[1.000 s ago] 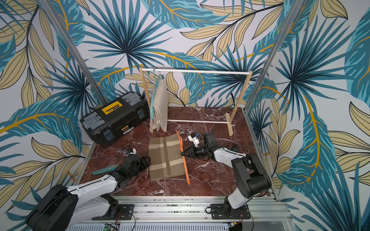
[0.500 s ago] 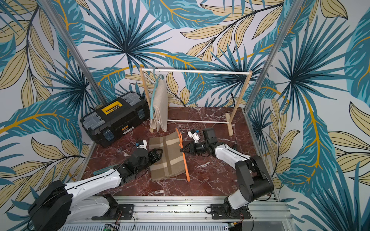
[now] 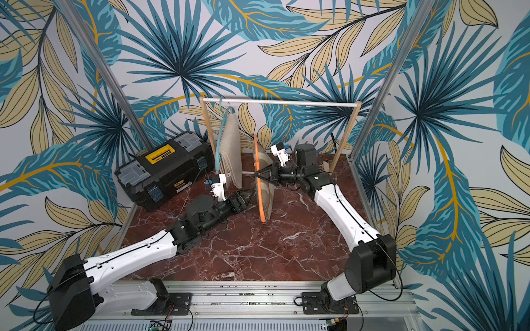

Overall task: Hang the scarf on the hanger
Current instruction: Hang the scarf on the hanger, then place the hanger at the clothesline.

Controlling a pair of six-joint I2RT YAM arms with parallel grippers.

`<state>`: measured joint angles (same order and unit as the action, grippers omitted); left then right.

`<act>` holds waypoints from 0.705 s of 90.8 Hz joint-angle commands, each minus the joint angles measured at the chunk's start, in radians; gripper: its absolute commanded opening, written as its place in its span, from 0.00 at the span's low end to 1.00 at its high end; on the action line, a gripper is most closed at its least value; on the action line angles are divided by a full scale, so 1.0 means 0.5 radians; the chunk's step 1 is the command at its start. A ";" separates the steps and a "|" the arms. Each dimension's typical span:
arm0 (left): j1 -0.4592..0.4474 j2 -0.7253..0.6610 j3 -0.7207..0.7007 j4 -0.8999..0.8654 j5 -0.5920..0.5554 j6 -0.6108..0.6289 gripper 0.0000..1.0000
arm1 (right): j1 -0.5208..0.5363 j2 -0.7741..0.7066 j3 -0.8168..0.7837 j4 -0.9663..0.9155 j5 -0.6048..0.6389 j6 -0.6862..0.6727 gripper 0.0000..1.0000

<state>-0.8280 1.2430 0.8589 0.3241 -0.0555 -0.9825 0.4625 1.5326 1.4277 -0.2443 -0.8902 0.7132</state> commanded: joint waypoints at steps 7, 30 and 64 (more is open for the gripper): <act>0.015 0.106 0.142 0.091 0.109 0.139 0.74 | -0.002 0.115 0.216 0.130 -0.062 0.115 0.00; 0.080 0.329 0.354 0.074 0.302 0.174 0.71 | -0.002 0.126 0.241 0.218 -0.098 0.175 0.00; 0.181 0.501 0.561 0.093 0.428 0.140 0.00 | -0.038 0.158 0.250 0.231 -0.116 0.148 0.00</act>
<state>-0.7567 1.4734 1.0767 0.3660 0.1341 -0.9260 0.4522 1.6089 1.5242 -0.2058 -0.9062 0.8089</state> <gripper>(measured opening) 0.087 0.119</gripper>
